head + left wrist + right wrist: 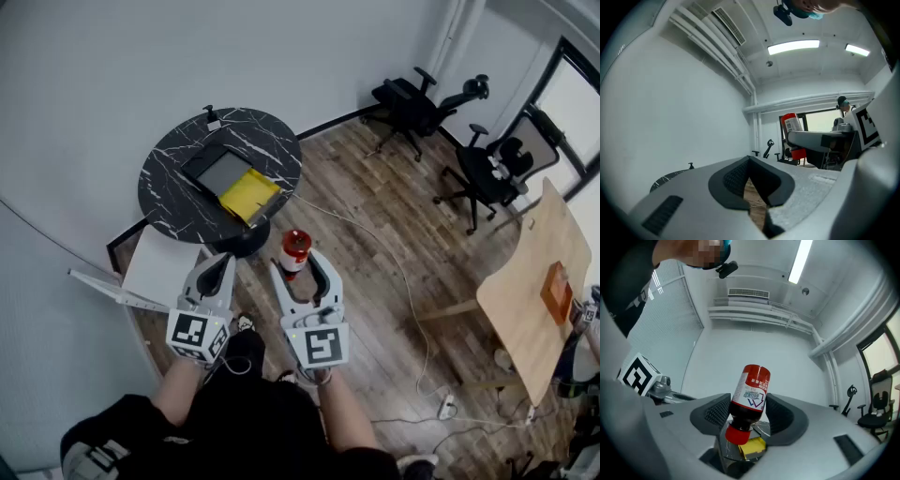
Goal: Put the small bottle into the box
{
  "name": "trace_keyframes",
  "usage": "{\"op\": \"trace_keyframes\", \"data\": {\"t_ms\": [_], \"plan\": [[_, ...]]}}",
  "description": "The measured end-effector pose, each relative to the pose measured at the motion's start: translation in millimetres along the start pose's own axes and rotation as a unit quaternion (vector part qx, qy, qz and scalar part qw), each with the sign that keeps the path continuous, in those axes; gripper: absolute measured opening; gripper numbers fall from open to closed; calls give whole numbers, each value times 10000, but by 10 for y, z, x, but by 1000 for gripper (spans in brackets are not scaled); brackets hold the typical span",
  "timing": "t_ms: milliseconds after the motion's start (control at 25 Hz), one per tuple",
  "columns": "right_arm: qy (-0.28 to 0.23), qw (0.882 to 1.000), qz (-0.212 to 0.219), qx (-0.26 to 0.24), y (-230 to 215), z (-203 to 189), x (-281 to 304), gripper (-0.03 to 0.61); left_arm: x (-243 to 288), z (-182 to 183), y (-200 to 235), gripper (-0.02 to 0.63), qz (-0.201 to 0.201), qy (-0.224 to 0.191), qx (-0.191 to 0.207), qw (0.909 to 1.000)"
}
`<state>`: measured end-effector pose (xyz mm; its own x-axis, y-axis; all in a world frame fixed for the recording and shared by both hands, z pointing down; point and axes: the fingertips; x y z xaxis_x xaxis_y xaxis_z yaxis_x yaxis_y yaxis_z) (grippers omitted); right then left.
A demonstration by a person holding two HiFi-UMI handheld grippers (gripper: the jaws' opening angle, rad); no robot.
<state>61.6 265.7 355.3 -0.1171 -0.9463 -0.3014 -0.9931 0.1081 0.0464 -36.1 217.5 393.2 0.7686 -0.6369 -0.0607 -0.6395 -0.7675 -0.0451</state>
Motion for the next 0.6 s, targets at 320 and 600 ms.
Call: {"op": "trace_keyframes", "data": {"t_ms": [320, 600], "plan": [[194, 9998, 76, -38, -97, -250, 434, 229, 391, -149, 305, -3, -109, 76, -109, 9999], [493, 9988, -24, -76, -316, -575, 1078, 229, 1004, -266, 801, -3, -254, 171, -208, 9993]]}}
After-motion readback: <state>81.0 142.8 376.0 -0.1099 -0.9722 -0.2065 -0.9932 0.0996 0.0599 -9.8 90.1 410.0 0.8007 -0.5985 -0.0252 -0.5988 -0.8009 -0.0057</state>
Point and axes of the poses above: the fingertips, and each gripper's own axes: x forward along the fingers, y to its left, z out of its top, and after that the axes turned 6 degrees about -y, right-handed
